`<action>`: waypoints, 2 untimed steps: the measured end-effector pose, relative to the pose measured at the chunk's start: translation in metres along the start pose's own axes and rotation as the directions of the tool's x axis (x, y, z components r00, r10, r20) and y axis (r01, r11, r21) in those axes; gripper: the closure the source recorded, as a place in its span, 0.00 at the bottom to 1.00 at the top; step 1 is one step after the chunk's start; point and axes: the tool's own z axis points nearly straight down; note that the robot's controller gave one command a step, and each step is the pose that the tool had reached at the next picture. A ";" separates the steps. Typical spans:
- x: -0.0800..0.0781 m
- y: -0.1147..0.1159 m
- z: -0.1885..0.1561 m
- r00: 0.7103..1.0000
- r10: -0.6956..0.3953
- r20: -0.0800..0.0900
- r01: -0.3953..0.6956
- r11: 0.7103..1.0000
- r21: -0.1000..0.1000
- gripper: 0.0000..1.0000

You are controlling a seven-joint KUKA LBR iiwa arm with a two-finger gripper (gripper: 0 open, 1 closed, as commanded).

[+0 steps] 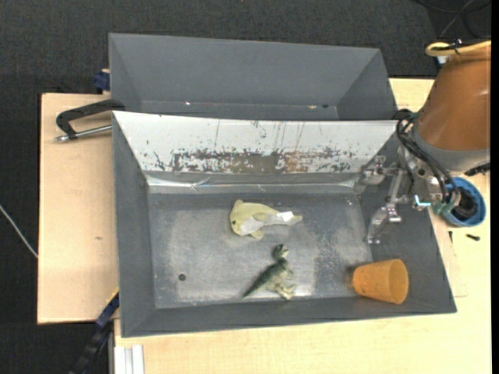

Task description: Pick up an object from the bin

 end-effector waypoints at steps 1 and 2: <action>-0.049 0.073 0.142 0.994 -0.109 0.013 0.109 0.994 0.002 0.00; -0.030 0.172 0.139 0.903 -0.430 0.014 0.430 0.903 0.006 0.00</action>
Offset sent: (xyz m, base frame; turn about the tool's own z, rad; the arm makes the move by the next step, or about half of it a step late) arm 0.0457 0.0709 -0.1421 -0.1053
